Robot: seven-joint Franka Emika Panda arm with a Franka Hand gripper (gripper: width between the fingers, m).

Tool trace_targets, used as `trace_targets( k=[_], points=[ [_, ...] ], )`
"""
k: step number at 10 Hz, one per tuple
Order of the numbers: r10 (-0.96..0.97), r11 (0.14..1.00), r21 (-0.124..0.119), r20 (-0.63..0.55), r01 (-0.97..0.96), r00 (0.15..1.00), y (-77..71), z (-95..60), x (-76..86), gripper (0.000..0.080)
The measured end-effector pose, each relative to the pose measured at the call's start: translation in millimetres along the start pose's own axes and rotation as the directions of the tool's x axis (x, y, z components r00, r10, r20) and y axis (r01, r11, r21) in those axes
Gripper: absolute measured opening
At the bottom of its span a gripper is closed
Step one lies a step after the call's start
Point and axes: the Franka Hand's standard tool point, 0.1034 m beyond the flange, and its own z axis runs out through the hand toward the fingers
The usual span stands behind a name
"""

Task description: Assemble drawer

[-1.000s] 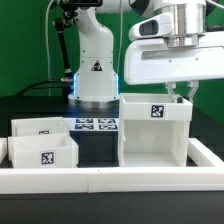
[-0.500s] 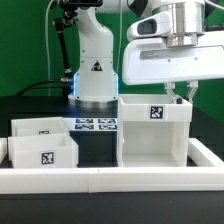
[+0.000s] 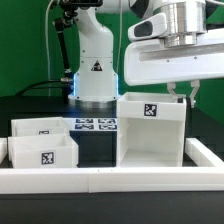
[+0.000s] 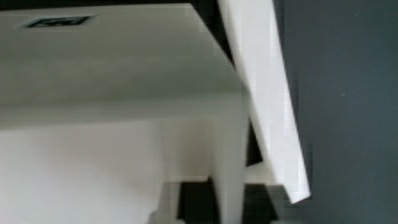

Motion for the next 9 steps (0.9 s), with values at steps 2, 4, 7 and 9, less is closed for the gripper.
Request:
trace_targets(
  k=[2,4,7,9],
  points=[
    [0.163,0.987,0.012,-0.016,-0.163,0.986,1.0,1.0,4.6,0.0046],
    [0.271,0.962,0.042,-0.037,-0.270,0.962,5.2,2.5,14.8,0.0052],
    [0.408,0.911,0.078,-0.032,-0.405,0.912,0.3,-1.6,18.5,0.0059],
    [0.498,0.864,0.099,-0.023,-0.493,0.867,-1.5,-3.7,20.5,0.0059]
  ],
)
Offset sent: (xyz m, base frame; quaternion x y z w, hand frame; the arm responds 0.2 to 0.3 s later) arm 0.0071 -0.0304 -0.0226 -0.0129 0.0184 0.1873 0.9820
